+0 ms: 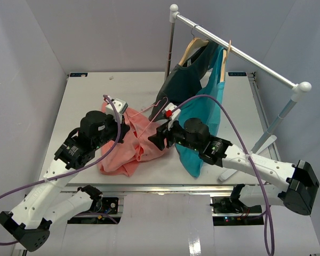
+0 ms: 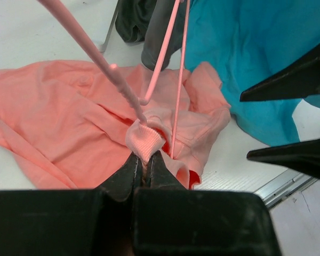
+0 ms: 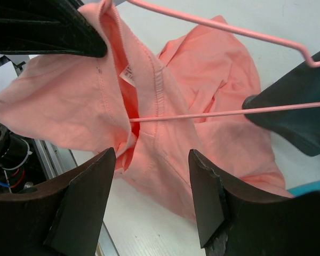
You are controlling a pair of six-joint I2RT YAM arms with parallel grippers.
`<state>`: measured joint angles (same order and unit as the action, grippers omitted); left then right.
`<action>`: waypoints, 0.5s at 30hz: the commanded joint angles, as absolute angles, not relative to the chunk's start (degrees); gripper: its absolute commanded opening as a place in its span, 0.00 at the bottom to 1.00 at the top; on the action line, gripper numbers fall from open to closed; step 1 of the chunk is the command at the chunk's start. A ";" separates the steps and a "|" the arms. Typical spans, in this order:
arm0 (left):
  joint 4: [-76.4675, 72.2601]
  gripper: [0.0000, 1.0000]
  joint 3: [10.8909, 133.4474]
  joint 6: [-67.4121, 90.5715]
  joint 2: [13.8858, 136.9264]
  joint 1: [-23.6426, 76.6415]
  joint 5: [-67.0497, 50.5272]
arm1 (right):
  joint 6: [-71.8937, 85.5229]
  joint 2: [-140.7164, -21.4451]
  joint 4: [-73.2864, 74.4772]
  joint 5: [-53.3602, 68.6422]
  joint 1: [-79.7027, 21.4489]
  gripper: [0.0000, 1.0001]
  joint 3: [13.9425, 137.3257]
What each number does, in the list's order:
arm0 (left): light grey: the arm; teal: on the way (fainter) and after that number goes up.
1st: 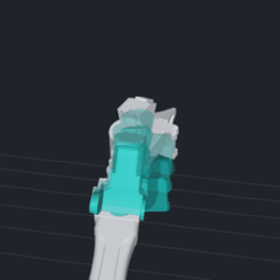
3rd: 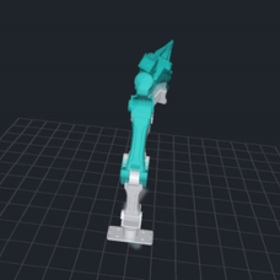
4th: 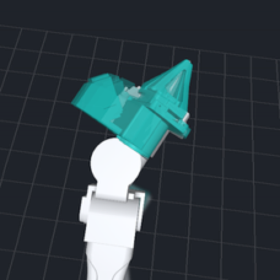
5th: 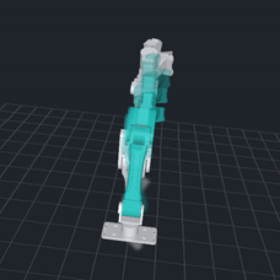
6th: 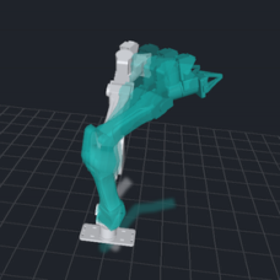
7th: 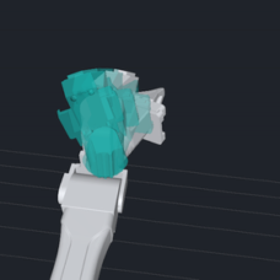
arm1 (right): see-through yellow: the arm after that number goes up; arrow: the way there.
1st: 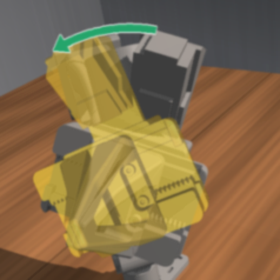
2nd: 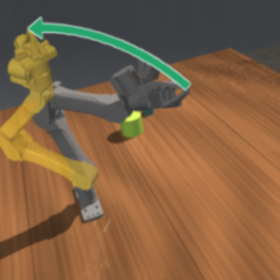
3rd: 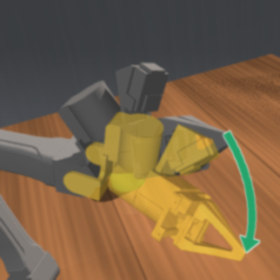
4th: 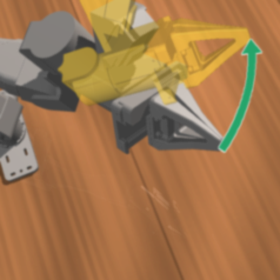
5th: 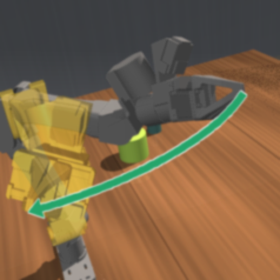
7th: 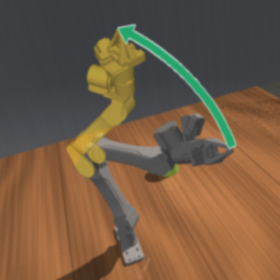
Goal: Place the t-shirt on the hanger
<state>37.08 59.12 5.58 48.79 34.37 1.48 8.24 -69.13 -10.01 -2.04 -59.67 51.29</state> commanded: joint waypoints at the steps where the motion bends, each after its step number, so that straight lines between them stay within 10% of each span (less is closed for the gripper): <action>1: 36.10 0.00 59.38 8.45 46.97 34.54 3.31 | 9.55 -71.04 -16.63 -8.90 -62.60 0.62 53.32; 15: 35.56 0.00 58.95 9.26 45.76 34.54 3.73 | 11.16 -80.63 -22.99 -25.79 -69.69 0.54 52.21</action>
<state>37.06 58.54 8.18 46.99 34.37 2.63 10.37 -78.92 -18.48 -18.55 -68.01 51.27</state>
